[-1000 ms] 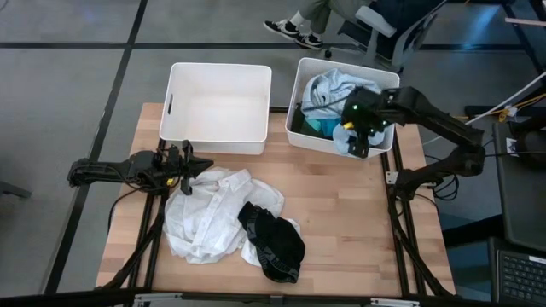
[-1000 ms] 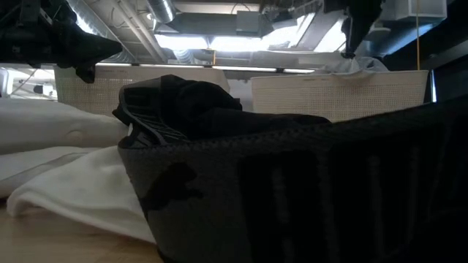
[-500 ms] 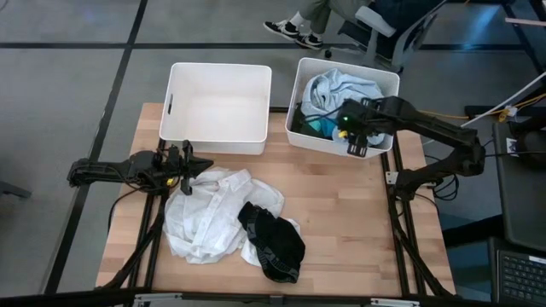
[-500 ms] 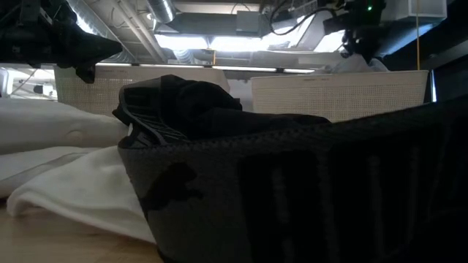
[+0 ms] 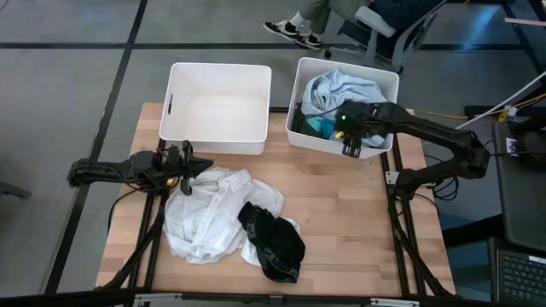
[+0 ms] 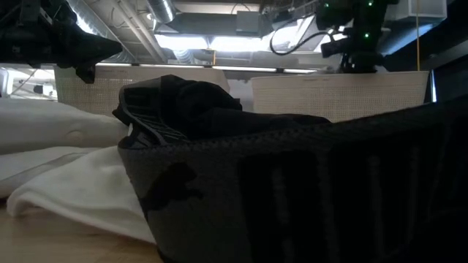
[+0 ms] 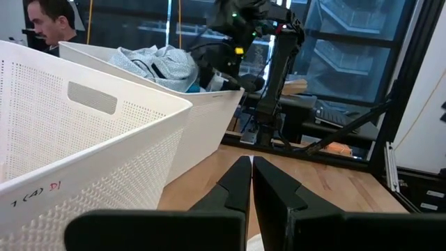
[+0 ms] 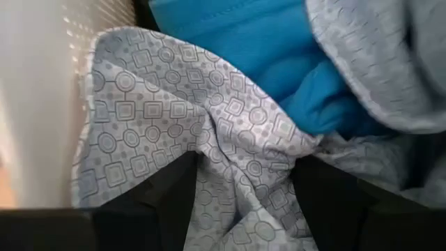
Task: Sort clothes
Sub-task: Put the light blue polo shirt into the right white bin, then put the white polo shirt into the left white bin
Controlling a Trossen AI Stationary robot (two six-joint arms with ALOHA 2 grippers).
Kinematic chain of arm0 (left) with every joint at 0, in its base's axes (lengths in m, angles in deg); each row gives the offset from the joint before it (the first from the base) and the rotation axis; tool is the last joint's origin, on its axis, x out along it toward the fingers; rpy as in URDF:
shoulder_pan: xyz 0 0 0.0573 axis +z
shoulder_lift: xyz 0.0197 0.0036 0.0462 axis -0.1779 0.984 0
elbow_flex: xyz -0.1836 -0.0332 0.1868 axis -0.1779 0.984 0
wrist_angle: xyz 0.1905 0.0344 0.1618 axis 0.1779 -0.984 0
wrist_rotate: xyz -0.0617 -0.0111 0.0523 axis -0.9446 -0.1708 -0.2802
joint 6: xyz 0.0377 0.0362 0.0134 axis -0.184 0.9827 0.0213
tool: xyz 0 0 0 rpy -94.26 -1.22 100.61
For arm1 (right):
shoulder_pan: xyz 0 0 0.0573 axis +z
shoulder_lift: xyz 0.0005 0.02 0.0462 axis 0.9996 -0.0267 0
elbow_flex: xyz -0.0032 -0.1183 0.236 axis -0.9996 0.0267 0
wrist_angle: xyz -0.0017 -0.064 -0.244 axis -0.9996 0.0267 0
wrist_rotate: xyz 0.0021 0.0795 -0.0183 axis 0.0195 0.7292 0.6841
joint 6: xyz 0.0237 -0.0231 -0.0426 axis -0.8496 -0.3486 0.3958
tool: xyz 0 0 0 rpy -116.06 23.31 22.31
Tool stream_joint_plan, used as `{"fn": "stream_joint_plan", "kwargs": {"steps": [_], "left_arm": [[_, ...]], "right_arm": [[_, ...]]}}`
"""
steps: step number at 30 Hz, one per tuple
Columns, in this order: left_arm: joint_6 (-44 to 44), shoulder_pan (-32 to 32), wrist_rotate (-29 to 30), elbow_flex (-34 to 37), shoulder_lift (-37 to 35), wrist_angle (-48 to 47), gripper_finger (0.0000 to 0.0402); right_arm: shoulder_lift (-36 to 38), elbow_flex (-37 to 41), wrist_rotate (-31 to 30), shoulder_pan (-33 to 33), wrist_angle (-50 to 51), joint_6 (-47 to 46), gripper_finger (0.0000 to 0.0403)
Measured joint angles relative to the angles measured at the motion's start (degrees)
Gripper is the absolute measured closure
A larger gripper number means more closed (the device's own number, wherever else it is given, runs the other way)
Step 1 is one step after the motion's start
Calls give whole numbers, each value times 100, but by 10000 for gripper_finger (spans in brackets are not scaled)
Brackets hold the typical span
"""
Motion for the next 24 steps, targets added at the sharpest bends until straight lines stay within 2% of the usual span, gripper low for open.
{"fn": "stream_joint_plan", "kwargs": {"steps": [4,16,20,24], "left_arm": [[0,-2,0,-1,0,1,393],[0,-1,0,-1,0,-4,393],[0,0,0,0,0,-4,393],[-3,0,0,-1,0,-4,393]], "right_arm": [[-18,-10,443,-211,-116,37,171],[168,-1528,450,-234,263,-58,171],[396,-1909,1041,-234,285,-390,171],[629,-1903,1824,-91,98,-748,171]]}}
